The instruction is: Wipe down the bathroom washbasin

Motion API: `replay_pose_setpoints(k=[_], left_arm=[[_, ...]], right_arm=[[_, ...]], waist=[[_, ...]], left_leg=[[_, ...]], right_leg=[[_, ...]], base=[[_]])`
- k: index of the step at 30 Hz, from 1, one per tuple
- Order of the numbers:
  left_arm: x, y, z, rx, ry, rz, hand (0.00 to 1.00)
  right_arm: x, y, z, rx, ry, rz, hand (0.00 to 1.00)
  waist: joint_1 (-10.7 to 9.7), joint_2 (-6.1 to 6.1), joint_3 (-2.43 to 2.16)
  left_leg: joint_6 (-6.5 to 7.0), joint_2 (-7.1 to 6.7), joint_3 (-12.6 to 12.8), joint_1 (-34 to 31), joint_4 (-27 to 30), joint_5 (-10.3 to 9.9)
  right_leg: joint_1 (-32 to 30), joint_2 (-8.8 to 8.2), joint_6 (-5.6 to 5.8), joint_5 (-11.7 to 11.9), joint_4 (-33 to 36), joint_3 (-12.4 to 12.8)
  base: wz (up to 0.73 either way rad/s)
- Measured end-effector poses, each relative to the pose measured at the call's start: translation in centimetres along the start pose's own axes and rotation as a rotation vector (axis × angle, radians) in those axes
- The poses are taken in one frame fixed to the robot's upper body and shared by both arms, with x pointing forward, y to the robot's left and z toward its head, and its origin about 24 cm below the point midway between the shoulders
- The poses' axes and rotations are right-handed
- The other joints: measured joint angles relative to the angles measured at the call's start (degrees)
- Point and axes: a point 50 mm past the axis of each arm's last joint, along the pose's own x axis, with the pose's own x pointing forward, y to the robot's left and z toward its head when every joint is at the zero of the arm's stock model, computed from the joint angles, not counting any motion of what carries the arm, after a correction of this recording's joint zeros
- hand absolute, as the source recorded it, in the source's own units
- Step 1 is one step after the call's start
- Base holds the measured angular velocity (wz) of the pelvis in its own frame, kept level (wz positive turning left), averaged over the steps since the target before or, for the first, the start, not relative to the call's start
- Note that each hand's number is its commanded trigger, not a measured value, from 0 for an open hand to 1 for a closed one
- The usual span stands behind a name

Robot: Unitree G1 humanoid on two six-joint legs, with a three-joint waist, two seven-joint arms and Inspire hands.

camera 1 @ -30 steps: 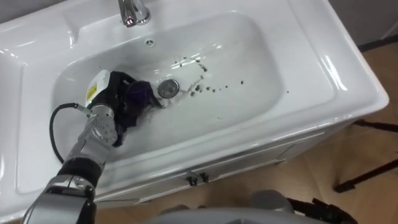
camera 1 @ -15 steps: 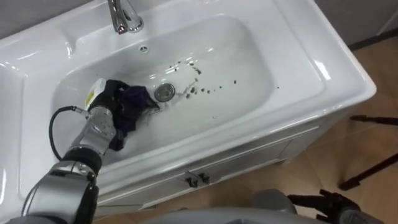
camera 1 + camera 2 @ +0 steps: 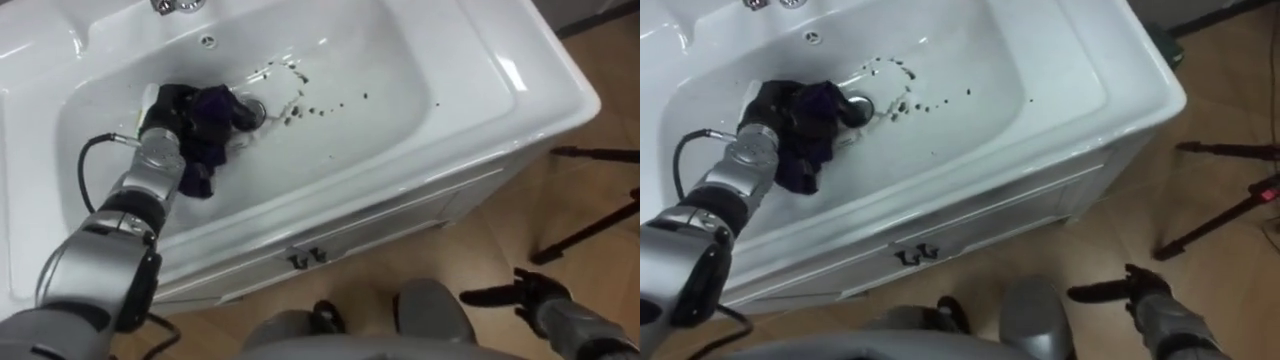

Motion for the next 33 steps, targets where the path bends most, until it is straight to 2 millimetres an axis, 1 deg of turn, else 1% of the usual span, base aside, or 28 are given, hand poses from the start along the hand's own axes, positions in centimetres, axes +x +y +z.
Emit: replay_pose_setpoints(k=[1,2,3,5,6,7,8,9,11,12,15,17,18,21,24,25,27,29,30,31,32,33], left_arm=[[0.1,0.0,0.5,-0.014,-0.012,0.001,1.00],[0.2,0.0,1.2,-0.028,-0.025,0.006,1.00],[0.3,0.1,1.4,-0.032,-0.031,0.012,1.00],[0.4,0.3,2.1,-0.038,-0.049,0.038,1.00],[0.4,0.3,2.2,-0.040,-0.054,0.046,1.00],[0.4,0.2,2.5,-0.040,-0.061,0.061,1.00],[0.4,0.2,2.6,-0.047,-0.061,0.068,1.00],[0.3,0.1,2.7,-0.053,-0.063,0.080,1.00],[0.4,0.1,3.0,-0.063,-0.070,0.101,1.00],[0.4,0.2,3.2,-0.071,-0.078,0.117,1.00],[0.4,0.4,3.9,-0.076,-0.097,0.162,1.00],[0.4,0.5,4.1,-0.091,-0.098,0.197,1.00],[0.3,0.5,4.2,-0.098,-0.098,0.204,1.00],[0.3,0.3,4.5,-0.111,-0.101,0.238,1.00],[0.1,0.0,4.7,-0.135,-0.106,0.285,1.00],[0.0,0.0,4.8,-0.154,-0.113,0.296,1.00],[0.0,-0.5,5.6,-0.186,-0.144,0.292,1.00],[-0.2,-1.1,7.5,-0.234,-0.201,0.272,1.00],[-0.3,-1.3,8.1,-0.248,-0.218,0.266,1.00],[-0.4,-1.5,8.8,-0.277,-0.249,0.259,1.00],[-0.5,-1.6,9.3,-0.299,-0.272,0.256,1.00],[-0.6,-1.6,9.3,-0.310,-0.275,0.255,1.00]], right_arm=[[0.0,0.2,0.4,-0.009,-0.010,-0.007,0.00],[0.1,0.4,0.7,-0.016,-0.018,-0.011,0.00],[0.1,0.5,0.7,-0.018,-0.020,-0.014,0.00],[0.1,0.7,1.1,-0.019,-0.026,-0.024,0.00],[0.1,0.7,1.1,-0.019,-0.028,-0.027,0.00],[0.1,0.7,0.9,-0.016,-0.021,-0.034,0.00],[0.1,0.6,0.9,-0.013,-0.023,-0.037,0.00],[0.1,0.6,1.3,-0.008,-0.033,-0.043,0.00],[0.1,0.7,1.4,-0.009,-0.038,-0.051,0.00],[0.1,0.7,1.5,-0.022,-0.038,-0.055,0.00],[0.1,1.0,1.7,-0.044,-0.045,-0.060,0.00],[0.0,0.9,2.1,-0.057,-0.064,-0.068,0.00],[0.0,0.9,2.2,-0.062,-0.069,-0.069,0.00],[0.0,1.4,2.2,-0.093,-0.081,-0.066,0.00],[-0.1,1.7,2.6,-0.111,-0.103,-0.075,0.00],[-0.1,1.9,2.7,-0.117,-0.111,-0.072,0.00],[-0.2,2.1,3.0,-0.119,-0.129,-0.068,0.00],[-0.2,2.3,3.3,-0.117,-0.138,-0.069,0.00],[-0.2,2.4,3.4,-0.116,-0.142,-0.066,0.00],[-0.2,2.5,3.4,-0.111,-0.145,-0.061,0.00],[-0.2,2.6,3.4,-0.112,-0.147,-0.057,0.00],[-0.2,2.7,3.3,-0.113,-0.147,-0.055,0.00]], waist=[[-0.03,0.06,0.10],[-0.25,-0.04,0.31],[-0.45,0.02,0.37],[-1.68,0.15,0.59],[-2.01,0.14,0.60],[-2.67,0.08,0.65],[-3.02,0.06,0.68],[-3.18,0.06,0.67],[-3.44,0.13,0.71],[-3.67,0.14,0.71],[-3.71,0.32,0.74],[-3.82,0.31,0.75],[-3.86,0.33,0.76],[-4.36,0.18,0.85],[-5.24,0.08,0.90],[-5.90,0.07,0.90],[-6.68,-0.04,0.98],[-7.81,-0.48,1.27],[-7.81,-0.60,1.35],[-7.82,-0.63,1.35],[-7.83,-0.66,1.37],[-7.83,-0.66,1.37]], left_leg=[[0.02,0.33,0.69,-1.12,0.72,0.00],[0.14,0.38,1.02,-2.07,1.01,0.08],[0.22,0.44,1.02,-2.64,1.27,0.16],[0.48,0.34,1.01,-4.29,1.96,0.38],[0.60,0.14,1.02,-4.61,1.93,0.53],[0.86,-0.34,1.28,-4.89,1.48,0.90],[1.00,-0.60,1.28,-4.98,1.26,1.04],[1.09,-0.82,1.35,-5.15,0.59,1.23],[1.04,-0.79,1.35,-5.90,0.22,1.25],[1.12,-0.90,1.39,-6.66,0.34,1.41],[1.16,-0.73,2.23,-8.13,0.62,1.89],[1.29,-0.67,2.78,-9.05,1.00,2.09],[1.30,-0.61,2.86,-9.30,1.45,2.08],[1.53,0.34,3.68,-10.30,2.81,1.82],[1.62,0.41,4.48,-10.88,3.23,1.66],[2.06,0.58,4.78,-11.25,3.51,1.38],[2.14,1.27,5.89,-11.63,3.74,1.33],[2.28,1.49,6.25,-12.01,4.00,1.23],[2.35,1.75,6.47,-12.17,4.30,1.05],[2.40,2.47,7.11,-12.52,5.01,0.74],[2.44,2.93,7.44,-12.76,5.57,0.43],[2.46,3.17,7.75,-12.76,5.78,0.24]], right_leg=[[-1.42,0.01,-0.01,0.01,0.74,0.26],[-2.75,-0.02,0.00,0.01,1.48,0.57],[-3.32,-0.01,0.03,0.03,1.69,0.57],[-5.18,-0.24,0.05,0.03,2.87,0.66],[-5.66,-0.51,0.10,-0.01,3.26,0.62],[-6.39,-1.06,0.44,-0.24,3.89,0.61],[-6.64,-1.18,0.66,-0.37,4.21,0.79],[-7.26,-1.40,0.66,-0.52,4.44,1.02],[-8.36,-1.68,0.67,-0.25,4.86,1.08],[-9.25,-1.82,0.99,-0.03,5.30,1.18],[-11.12,-1.56,0.75,0.79,5.49,1.44],[-12.57,-1.17,0.98,1.04,6.31,2.71],[-12.90,-1.13,0.98,1.06,6.48,2.83],[-14.00,-0.85,0.83,1.05,7.64,3.19],[-15.51,-1.06,0.54,0.73,9.13,4.20],[-15.99,-1.04,0.56,0.77,9.37,4.34],[-16.60,-0.89,0.54,1.16,9.29,4.49],[-17.12,-0.85,0.44,1.44,9.25,4.61],[-17.32,-0.74,0.44,1.55,9.25,4.67],[-17.70,-0.36,0.37,1.80,9.17,4.83],[-17.99,-0.01,0.36,2.03,9.14,5.09],[-18.01,0.07,0.33,2.09,9.13,5.12]], base=[[-0.19],[-0.14],[-0.05],[0.07],[0.16],[0.14],[0.08],[-0.03],[-0.03],[0.03],[-0.06],[-0.11],[-0.08],[-0.06],[-0.09],[-0.03],[-0.06],[-0.13],[-0.26],[-0.31],[-0.28],[-0.16]])
